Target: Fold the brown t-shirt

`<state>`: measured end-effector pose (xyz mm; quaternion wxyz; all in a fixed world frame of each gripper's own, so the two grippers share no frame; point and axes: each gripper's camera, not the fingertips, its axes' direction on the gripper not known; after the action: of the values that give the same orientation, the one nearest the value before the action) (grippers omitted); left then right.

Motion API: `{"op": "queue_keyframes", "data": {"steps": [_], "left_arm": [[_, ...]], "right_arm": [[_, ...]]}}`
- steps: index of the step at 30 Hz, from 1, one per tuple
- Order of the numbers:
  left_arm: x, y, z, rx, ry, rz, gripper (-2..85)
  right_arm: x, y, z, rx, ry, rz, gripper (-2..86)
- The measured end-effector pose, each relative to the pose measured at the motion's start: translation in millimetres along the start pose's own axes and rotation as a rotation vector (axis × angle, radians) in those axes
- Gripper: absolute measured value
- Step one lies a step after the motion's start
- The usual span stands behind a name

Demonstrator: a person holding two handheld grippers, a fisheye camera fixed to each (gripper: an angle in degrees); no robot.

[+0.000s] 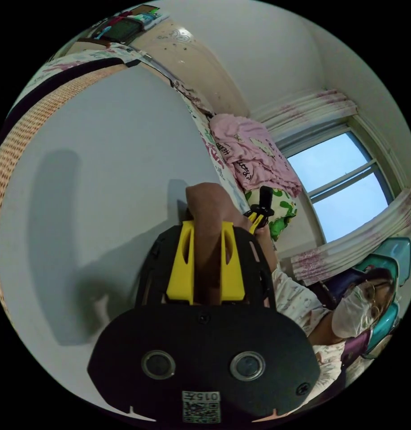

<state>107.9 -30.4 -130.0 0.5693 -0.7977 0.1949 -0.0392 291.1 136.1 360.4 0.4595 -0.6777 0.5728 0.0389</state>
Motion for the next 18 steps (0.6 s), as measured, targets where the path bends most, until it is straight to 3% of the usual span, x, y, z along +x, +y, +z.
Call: {"op": "queue_keyframes", "data": {"steps": [18], "left_arm": [[-1,-14,-11,0.066,0.048,-0.004,8.6]], "right_arm": [[-24,-25,-29,0.027,-0.053,0.022,5.7]]}}
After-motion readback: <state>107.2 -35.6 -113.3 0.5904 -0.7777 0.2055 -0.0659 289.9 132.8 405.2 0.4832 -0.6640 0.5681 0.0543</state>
